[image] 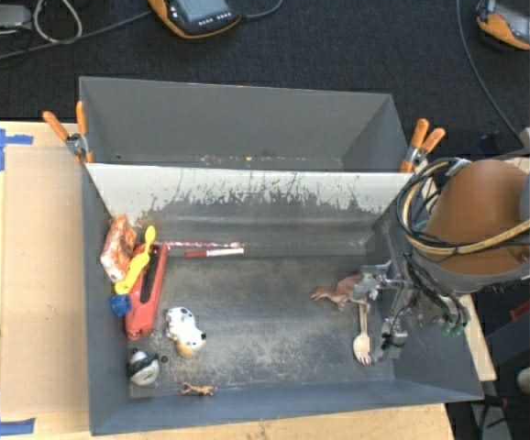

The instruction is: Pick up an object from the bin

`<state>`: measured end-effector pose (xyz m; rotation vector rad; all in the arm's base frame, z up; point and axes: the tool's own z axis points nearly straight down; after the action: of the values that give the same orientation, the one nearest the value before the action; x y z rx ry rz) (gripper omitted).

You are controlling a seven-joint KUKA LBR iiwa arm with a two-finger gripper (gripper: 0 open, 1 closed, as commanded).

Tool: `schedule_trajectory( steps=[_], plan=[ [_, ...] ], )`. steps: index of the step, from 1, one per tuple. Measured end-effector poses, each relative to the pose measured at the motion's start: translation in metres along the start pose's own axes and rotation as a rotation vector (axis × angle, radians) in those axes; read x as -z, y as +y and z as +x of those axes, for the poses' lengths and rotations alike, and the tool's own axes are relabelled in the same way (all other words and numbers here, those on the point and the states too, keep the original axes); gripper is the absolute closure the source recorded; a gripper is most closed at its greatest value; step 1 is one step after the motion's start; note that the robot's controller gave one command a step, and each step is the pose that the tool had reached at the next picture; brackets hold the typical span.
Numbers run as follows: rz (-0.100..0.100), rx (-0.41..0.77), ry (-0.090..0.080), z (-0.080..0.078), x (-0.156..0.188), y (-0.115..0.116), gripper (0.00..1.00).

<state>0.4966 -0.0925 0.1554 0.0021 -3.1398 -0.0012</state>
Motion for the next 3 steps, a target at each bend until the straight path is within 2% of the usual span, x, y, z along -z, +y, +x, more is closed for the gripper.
schedule_trajectory(
  steps=[1, 2, 3],
  plan=[
    [0.0, 0.352, -0.001, -0.043, -0.013, -0.024, 0.0],
    [-0.002, 0.398, -0.001, -0.062, -0.026, -0.013, 0.0],
    [0.0, 0.384, -0.001, -0.069, -0.053, -0.019, 0.0]
  ],
)
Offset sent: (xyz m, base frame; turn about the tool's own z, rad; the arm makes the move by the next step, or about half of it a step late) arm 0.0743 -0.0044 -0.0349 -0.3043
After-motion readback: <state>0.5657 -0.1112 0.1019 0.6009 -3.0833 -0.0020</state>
